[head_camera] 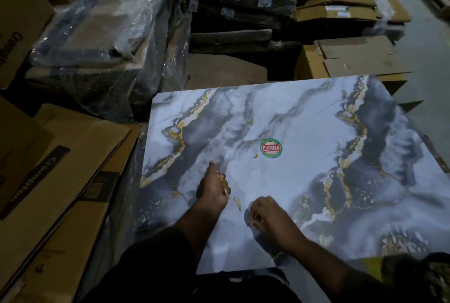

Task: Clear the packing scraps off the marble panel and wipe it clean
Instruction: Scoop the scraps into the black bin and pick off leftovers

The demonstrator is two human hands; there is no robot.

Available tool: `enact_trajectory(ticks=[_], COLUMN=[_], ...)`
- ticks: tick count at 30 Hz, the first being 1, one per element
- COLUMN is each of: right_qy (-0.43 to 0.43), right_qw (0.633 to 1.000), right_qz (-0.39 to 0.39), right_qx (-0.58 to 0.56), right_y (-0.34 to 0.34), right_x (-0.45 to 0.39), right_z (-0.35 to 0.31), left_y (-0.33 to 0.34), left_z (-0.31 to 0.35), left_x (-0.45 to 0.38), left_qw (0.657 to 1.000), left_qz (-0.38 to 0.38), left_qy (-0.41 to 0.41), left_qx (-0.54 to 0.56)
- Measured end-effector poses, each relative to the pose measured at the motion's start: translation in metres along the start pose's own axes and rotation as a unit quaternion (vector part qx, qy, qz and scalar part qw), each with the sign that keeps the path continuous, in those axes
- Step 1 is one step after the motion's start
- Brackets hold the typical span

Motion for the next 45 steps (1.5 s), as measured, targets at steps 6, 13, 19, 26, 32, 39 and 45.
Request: enact_trajectory(ticks=[6, 13, 19, 26, 32, 39, 45], right_qy=[-0.023, 0.053, -0.036, 0.086, 0.302, 0.093, -0.032], right_qw=[0.995, 0.990, 0.992, 0.992, 0.916, 0.992, 0.998], right_qz=[0.070, 0.130, 0.084, 0.091, 0.155, 0.043, 0.047], right_qx=[0.063, -0.009, 0.087, -0.011, -0.216, -0.076, -0.006], right_y=[0.013, 0.015, 0.036, 0.026, 0.006, 0.014, 0.020], right_x=[0.012, -0.037, -0.037, -0.044, -0.045, -0.041, -0.035], right_z=[-0.006, -0.026, -0.025, 0.003, 0.045, 0.011, -0.005], left_y=[-0.016, -0.029, -0.029, -0.028, -0.020, -0.016, -0.019], left_z=[0.000, 0.005, 0.011, 0.012, 0.005, 0.004, 0.001], left_x=[0.001, 0.007, 0.005, -0.002, -0.005, -0.007, -0.009], left_qw=[1.000, 0.999, 0.999, 0.999, 0.999, 0.999, 0.998], left_qz=[0.010, 0.013, 0.007, 0.017, 0.010, 0.013, 0.023], left_qy=[0.011, 0.026, 0.037, 0.043, 0.043, 0.040, 0.044], left_qx=[0.005, -0.018, -0.010, -0.014, -0.032, -0.035, -0.035])
Point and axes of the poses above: each hand's wrist, its own x-axis away from the middle knuckle, its own y-axis out of the palm, z = x × y, the point moved 8 cm from there along -x, towards the middle knuckle, and after that the axes turned 15 degrees about z, right-handed, at the moved point
